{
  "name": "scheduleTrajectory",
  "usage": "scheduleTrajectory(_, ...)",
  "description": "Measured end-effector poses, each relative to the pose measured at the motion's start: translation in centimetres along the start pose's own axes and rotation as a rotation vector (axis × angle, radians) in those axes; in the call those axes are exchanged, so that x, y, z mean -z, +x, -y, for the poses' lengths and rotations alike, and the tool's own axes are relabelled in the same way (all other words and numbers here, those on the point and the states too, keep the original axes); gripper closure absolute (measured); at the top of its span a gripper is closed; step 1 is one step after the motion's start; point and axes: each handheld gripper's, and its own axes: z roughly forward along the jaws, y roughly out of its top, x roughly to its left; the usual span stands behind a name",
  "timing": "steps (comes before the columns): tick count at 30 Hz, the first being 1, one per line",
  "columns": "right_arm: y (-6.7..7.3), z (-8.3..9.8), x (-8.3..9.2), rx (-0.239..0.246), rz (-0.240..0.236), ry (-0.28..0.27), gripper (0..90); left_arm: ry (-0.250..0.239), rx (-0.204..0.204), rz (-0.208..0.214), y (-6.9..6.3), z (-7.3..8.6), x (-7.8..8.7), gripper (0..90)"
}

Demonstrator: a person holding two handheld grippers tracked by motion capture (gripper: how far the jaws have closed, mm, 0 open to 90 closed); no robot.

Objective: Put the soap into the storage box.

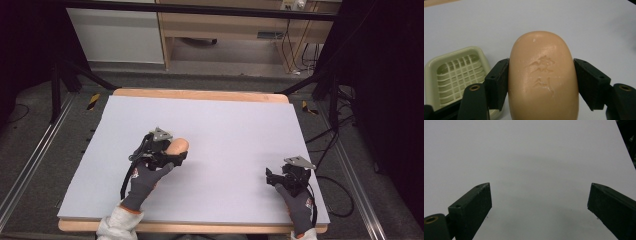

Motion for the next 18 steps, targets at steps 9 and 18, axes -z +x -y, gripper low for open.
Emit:
scheduleTrajectory(9,0.0,0.0,0.0,0.000,0.001,0.001,5.8,-0.017,0.028,-0.020,1.6,-0.1,0.7,31.8)
scheduleTrajectory(18,0.0,0.0,0.0,0.004,-0.001,-0.001,5.8,-0.016,0.041,-0.049,3.0,0.0,0.5,31.9)
